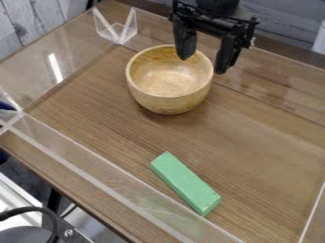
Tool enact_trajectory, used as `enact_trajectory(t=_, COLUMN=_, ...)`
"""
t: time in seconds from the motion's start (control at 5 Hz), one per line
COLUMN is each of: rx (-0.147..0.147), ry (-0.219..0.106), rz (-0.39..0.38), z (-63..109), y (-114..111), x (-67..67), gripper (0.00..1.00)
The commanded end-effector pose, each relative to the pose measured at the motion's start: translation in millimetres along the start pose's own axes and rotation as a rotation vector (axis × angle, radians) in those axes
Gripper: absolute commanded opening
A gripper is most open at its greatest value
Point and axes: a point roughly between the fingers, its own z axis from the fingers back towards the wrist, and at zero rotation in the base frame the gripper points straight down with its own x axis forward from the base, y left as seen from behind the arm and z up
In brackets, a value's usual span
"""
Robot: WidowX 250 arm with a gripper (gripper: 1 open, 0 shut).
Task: Put the green block in the brown bowl
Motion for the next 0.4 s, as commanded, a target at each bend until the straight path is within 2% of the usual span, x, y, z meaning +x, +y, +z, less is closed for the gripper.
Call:
enact_trajectory(t=0.0, rx=-0.008, ry=0.013, rz=0.051, z=-17.4, y=-0.3, x=-3.0, gripper=1.0)
enact_trajectory(t=0.2, rx=-0.024, ry=0.036, rz=0.214, z=-19.0, y=-7.5, x=-31.9, gripper=1.0)
